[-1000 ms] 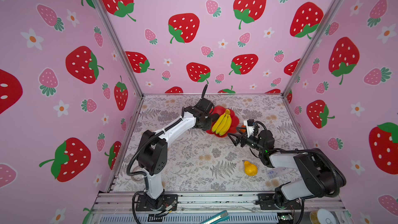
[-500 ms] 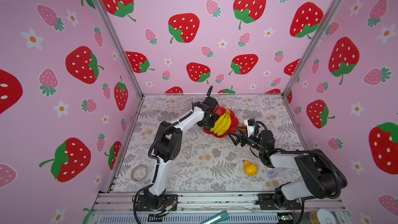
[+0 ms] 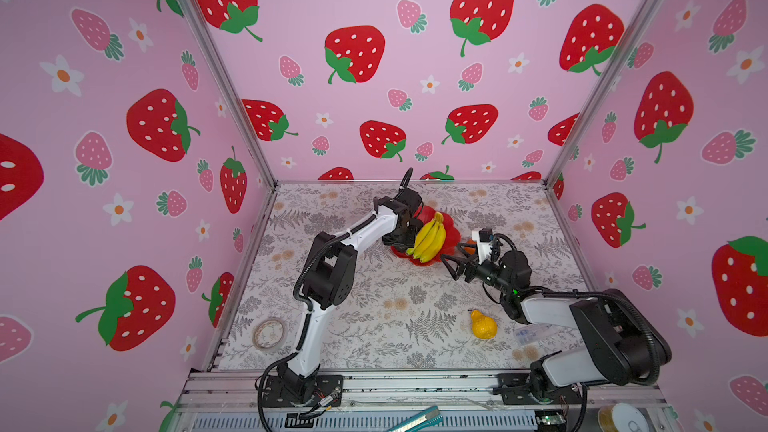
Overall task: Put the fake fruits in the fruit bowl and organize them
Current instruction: 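Place second avocado in bowl next to first and open left gripper, then move right gripper to the orange and grasp it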
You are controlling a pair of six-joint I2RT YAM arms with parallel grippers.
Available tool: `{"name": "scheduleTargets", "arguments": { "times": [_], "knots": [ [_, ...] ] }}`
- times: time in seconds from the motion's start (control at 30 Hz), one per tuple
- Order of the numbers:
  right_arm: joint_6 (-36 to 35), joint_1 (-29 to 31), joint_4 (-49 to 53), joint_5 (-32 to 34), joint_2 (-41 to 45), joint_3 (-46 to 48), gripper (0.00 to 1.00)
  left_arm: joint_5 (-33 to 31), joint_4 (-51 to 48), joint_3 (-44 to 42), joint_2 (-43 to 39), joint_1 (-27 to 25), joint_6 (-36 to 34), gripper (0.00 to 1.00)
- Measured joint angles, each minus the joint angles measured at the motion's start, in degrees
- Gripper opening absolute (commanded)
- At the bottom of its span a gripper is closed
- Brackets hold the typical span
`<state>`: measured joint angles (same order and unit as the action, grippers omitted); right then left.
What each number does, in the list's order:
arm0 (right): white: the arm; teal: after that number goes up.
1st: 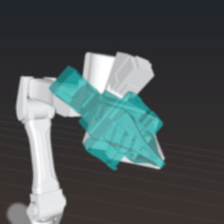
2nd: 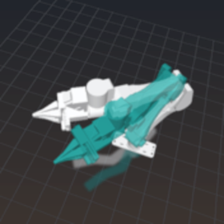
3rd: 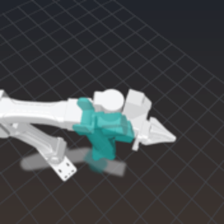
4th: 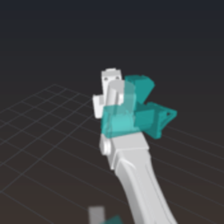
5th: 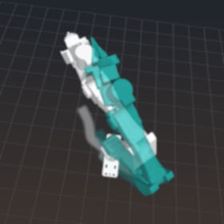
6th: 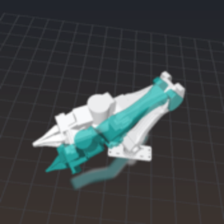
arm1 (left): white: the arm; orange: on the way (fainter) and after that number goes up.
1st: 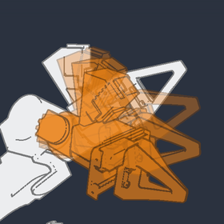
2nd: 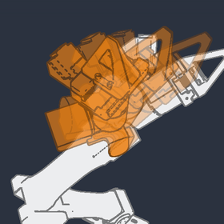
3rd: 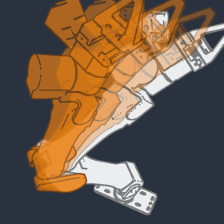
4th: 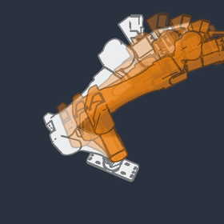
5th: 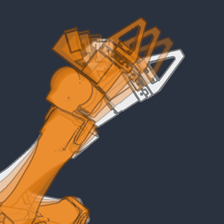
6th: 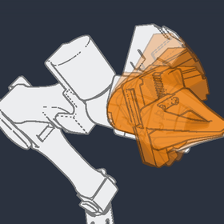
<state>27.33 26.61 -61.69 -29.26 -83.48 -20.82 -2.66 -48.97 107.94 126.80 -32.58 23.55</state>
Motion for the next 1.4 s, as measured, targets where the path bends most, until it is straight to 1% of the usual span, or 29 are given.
{"name": "scheduleTargets", "arguments": {
  "times": [0.03, 0.07, 0.1, 0.2, 0.3, 0.37, 0.43, 0.53, 0.57, 0.7, 0.83, 0.9, 1.03, 1.1, 1.23, 1.4],
  "knots": [
    [0.0, 0.0, 0.0, 0.1, 0.0, 0.0, 0.99, -0.3, 0.0, 0.0, 0.0, -0.2, -0.1, 0.64],
    [0.0, 0.0, 0.0, 0.3, 0.0, 0.0, 0.99, -0.7, 0.0, 0.0, -0.1, -0.2, -0.3, 0.69],
    [0.0, -0.1, 0.0, 0.4, 0.0, 0.0, 0.99, -1.0, 0.0, 0.0, -0.2, -0.3, -0.3, 0.71],
    [0.0, -0.5, 0.3, 1.6, 0.5, 0.1, 0.99, -2.7, 0.0, 0.0, -1.2, -0.9, -1.0, 0.74],
    [0.3, -2.2, 0.5, 3.4, 2.1, 1.2, 0.99, -4.6, 0.5, -0.6, -4.1, -2.0, -1.9, 0.78],
    [0.9, -4.0, 1.0, 5.4, 3.8, 2.6, 0.99, -5.8, 1.9, -1.9, -7.6, -3.0, -3.1, 0.82],
    [1.2, -5.4, 2.7, 8.3, 5.5, 3.3, 0.99, -6.4, 3.5, -3.9, -11.6, -4.1, -4.6, 0.85],
    [1.4, -7.1, 6.9, 13.9, 7.8, 3.5, 1.00, -5.3, 7.3, -8.4, -18.4, -5.2, -7.8, 0.90],
    [1.3, -7.5, 8.7, 16.0, 8.4, 3.3, 0.99, -3.7, 9.1, -10.8, -20.9, -5.4, -9.4, 1.00],
    [-0.6, -8.0, 17.0, 22.7, 8.0, 0.7, 0.94, 5.4, 13.7, -18.9, -28.3, -5.3, -16.3, 0.99],
    [-3.3, -8.1, 22.4, 24.8, 3.8, -4.9, 0.90, 12.9, 14.1, -22.6, -31.5, -6.1, -23.3, 0.99],
    [-4.7, -8.1, 24.8, 24.6, 1.1, -8.0, 0.90, 14.6, 13.7, -23.3, -32.6, -7.0, -25.8, 0.99],
    [-6.7, -8.2, 30.0, 23.5, -3.7, -13.9, 0.88, 15.4, 11.0, -23.4, -34.6, -9.1, -29.9, 0.99],
    [-7.5, -8.2, 31.6, 23.3, -4.8, -15.3, 0.88, 15.5, 10.2, -23.8, -35.5, -9.8, -31.3, 0.99],
    [-8.3, -8.1, 35.2, 23.9, -5.4, -16.3, 0.88, 15.5, 10.0, -27.5, -38.2, -10.3, -33.4, 0.99],
    [-9.7, -7.7, 39.8, 24.7, -5.5, -17.9, 0.92, 13.6, 10.0, -27.8, -39.1, -10.2, -34.5, 0.99]
  ]
}}
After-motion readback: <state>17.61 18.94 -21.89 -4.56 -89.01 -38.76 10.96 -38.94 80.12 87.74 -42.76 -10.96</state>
